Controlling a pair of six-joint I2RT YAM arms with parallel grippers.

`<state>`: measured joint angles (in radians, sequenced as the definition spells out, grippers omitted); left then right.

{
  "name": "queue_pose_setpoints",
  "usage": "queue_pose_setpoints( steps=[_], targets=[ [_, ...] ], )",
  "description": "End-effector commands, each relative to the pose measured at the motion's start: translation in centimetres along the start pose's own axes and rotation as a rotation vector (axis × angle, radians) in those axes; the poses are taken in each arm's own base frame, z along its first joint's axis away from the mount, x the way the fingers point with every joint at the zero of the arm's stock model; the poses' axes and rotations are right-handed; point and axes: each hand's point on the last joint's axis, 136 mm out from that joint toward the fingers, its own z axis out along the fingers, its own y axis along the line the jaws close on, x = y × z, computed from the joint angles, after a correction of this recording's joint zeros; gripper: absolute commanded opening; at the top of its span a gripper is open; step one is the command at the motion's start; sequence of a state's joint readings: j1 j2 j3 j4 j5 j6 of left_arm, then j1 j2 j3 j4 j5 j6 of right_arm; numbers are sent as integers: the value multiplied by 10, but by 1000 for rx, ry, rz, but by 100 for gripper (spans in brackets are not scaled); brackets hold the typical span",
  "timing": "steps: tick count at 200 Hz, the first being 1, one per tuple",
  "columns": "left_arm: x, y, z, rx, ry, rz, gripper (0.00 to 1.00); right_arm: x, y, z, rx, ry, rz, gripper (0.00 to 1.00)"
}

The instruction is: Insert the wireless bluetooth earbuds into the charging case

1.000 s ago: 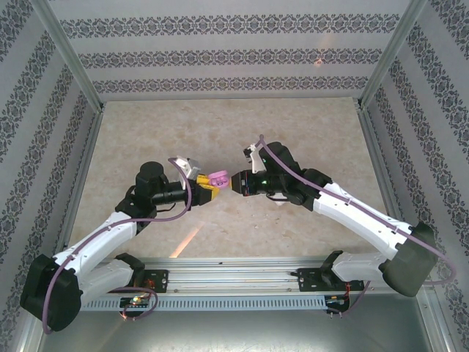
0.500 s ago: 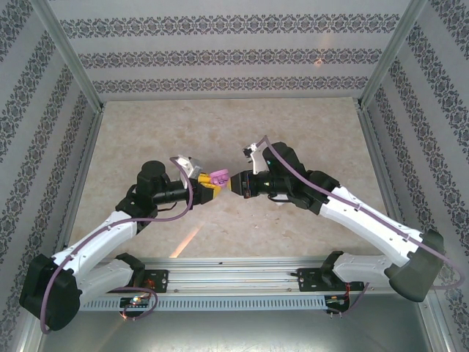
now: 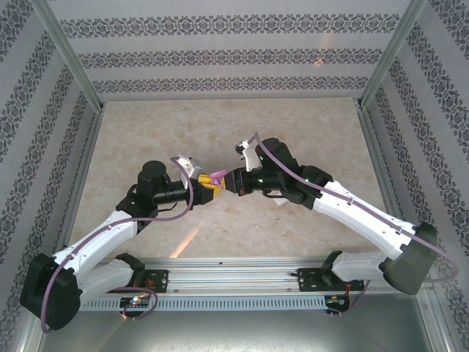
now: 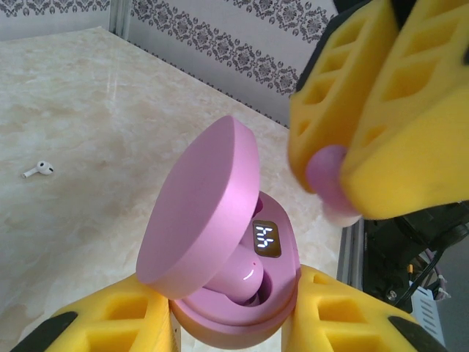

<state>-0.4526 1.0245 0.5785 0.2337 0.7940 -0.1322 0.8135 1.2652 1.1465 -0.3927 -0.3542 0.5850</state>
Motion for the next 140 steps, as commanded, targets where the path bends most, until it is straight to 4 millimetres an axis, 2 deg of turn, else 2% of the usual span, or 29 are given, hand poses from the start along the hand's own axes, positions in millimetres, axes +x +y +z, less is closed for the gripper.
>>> queue_pose_setpoints(
  steps=[1, 62, 140],
  targets=[
    [-17, -14, 1, 57, -42, 46, 5, -12, 2, -3, -3, -20, -21, 15],
    [-17, -20, 0, 90, -52, 39, 5, -14, -13, -4, 21, -32, -8, 15],
    [-22, -21, 1, 103, -64, 37, 5, -10, -11, 4, -23, -21, 0, 16]
  ],
)
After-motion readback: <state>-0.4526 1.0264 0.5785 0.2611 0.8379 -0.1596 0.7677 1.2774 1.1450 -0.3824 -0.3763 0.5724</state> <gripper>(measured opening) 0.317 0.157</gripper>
